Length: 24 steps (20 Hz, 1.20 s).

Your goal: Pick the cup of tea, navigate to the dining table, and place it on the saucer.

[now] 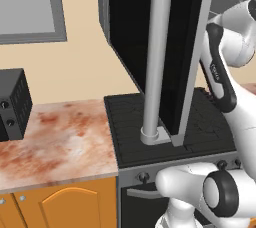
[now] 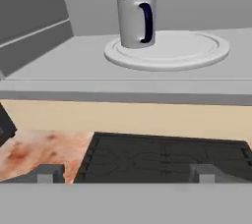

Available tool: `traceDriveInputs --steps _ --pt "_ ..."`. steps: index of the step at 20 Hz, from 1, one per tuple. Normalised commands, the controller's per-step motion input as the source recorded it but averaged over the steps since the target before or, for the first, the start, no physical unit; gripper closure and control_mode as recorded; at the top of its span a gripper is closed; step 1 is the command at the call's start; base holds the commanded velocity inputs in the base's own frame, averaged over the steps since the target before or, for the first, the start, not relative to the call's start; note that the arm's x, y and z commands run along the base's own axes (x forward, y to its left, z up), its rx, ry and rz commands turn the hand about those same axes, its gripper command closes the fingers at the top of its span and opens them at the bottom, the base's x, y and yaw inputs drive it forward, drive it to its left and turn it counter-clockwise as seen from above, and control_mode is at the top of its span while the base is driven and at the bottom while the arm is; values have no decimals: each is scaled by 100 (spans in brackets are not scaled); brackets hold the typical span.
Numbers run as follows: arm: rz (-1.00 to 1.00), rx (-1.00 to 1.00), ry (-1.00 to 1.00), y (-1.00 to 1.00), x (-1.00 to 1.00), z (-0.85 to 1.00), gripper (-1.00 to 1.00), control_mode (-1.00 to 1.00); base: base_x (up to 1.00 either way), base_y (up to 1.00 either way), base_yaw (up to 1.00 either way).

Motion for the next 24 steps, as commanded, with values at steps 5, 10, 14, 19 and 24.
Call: traceDriveInputs --steps 5,10,14,19,24 --pt "2 0 -22 -1 47 33 -100 -100 0 0 0" --pt "0 0 -3 -4 56 71 -100 -100 0 0 0" --pt "0 0 1 -14 51 81 -100 -100 0 0 0" --pt "0 0 6 -6 68 32 -100 -100 0 0 0" --pt "2 0 3 0 66 -14 -100 -100 0 0 0"
